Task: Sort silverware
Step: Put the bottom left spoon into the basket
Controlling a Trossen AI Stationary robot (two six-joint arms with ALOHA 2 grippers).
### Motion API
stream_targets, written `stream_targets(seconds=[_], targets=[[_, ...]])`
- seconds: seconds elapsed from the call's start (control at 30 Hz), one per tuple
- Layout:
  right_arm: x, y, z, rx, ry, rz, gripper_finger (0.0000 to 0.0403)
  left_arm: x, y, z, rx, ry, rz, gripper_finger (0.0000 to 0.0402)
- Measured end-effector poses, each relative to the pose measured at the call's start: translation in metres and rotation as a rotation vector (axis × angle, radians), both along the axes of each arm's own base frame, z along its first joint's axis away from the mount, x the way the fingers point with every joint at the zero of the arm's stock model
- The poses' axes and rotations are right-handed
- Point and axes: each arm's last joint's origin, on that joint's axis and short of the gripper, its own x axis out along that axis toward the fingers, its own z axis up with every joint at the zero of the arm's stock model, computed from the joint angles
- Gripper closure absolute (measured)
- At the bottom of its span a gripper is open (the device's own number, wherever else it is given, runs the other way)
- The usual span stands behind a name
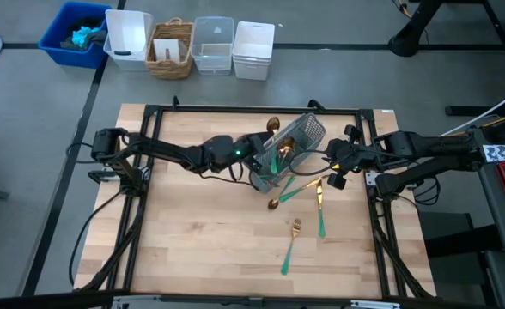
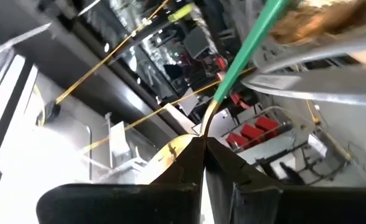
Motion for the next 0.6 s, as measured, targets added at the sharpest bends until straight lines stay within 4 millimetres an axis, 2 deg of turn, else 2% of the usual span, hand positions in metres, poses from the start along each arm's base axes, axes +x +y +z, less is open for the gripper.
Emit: stream_targets(seconds=[0.1, 0.6], targets=[[0.000, 0.000, 0.000, 0.000, 0.000, 0.000, 0.0304, 0.000, 0.003, -0.003, 0.032, 0.057, 0.009, 0.0400], [0.000, 0.000, 0.000, 0.000, -0.001, 0.000, 0.0304, 0.000, 0.021, -0.001, 0.098, 0.063, -0.061, 0.0399]])
